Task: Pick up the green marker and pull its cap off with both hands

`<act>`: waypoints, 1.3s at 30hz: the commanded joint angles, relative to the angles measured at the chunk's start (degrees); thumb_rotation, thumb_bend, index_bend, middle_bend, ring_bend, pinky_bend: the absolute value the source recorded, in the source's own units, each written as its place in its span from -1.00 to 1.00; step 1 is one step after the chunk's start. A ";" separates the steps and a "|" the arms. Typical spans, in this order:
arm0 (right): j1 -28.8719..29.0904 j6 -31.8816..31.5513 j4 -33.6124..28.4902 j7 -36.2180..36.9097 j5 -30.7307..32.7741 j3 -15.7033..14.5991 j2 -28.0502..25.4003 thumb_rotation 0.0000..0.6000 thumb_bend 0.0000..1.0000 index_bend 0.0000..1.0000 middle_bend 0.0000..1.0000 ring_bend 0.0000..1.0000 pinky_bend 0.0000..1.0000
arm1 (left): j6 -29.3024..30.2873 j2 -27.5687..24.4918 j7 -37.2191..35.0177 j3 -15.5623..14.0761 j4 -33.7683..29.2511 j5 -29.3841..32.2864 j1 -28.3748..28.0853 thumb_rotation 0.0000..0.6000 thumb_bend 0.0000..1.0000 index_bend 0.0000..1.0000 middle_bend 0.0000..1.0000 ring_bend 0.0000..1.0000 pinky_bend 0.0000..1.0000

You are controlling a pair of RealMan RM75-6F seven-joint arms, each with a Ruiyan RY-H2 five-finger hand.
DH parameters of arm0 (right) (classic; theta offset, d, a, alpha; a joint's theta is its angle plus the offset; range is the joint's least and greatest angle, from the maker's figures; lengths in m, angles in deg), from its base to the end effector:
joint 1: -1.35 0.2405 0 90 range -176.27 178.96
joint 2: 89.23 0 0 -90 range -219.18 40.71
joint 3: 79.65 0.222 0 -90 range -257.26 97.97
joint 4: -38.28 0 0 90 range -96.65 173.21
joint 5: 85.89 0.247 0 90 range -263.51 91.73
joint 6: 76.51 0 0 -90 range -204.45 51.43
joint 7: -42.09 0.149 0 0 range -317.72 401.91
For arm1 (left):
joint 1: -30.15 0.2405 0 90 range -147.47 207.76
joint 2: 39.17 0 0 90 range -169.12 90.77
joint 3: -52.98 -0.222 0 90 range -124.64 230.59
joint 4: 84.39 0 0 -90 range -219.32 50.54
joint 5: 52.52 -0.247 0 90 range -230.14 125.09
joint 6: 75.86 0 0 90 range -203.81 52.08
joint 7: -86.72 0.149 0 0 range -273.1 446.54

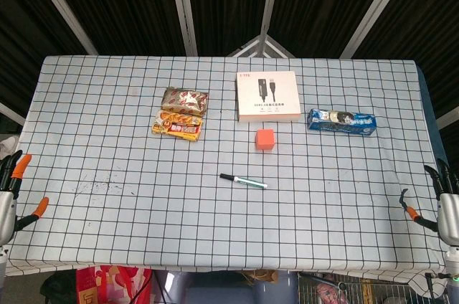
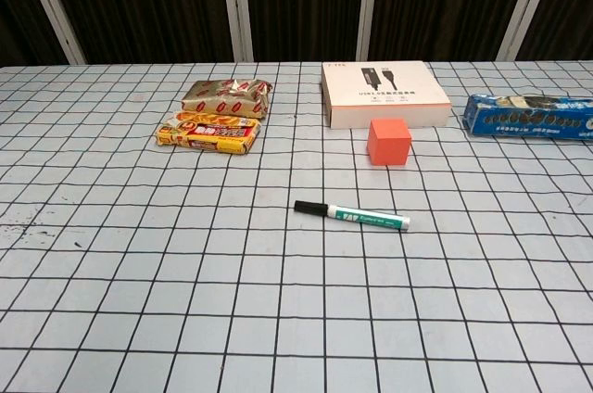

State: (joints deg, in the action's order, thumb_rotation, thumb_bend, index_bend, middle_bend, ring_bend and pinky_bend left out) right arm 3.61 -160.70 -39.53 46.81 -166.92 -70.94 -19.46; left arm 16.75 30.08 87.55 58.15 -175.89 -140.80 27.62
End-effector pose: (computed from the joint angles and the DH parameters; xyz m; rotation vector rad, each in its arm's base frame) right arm -0.3522 -0.1968 0.1319 1.2212 -0.8478 0.8356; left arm -0.2781 0.1823 0.1073 -1.2730 -0.8312 -1.0439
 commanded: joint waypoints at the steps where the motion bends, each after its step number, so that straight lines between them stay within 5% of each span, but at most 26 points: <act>1: 0.08 -0.26 -0.48 -0.51 -0.31 -0.20 -0.35 1.00 -0.64 -0.66 -0.88 -0.77 -0.96 | 0.10 -0.67 2.28 0.09 -1.21 -0.37 -0.24 1.00 -0.19 -0.89 -0.97 -1.00 -1.00; 25: 3.25 4.28 -17.67 -11.86 4.74 0.75 -2.52 1.00 -0.64 -0.52 -0.88 -0.80 -0.96 | 2.45 -5.51 10.21 -1.16 -9.87 -3.11 1.17 1.00 -0.20 -0.90 -0.98 -1.00 -1.00; 32: 8.37 6.97 -28.21 -24.51 7.92 2.52 2.19 1.00 -0.64 -0.44 -0.88 -0.81 -0.96 | 1.58 -4.79 9.91 -0.93 -9.03 -2.52 0.69 1.00 -0.20 -0.90 -0.98 -1.00 -1.00; 39: 17.37 10.62 -32.35 -38.73 15.89 6.20 13.60 1.00 -0.64 -0.29 -0.88 -0.81 -0.96 | 0.74 -4.04 9.62 -0.67 -7.59 -2.05 0.11 1.00 -0.20 -0.90 -0.98 -1.00 -1.00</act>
State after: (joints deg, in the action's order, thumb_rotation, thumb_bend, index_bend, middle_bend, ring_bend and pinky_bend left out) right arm 16.74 -151.95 -70.07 13.59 -155.14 -66.80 -10.95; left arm 17.57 25.98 97.18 57.42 -183.57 -142.94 27.80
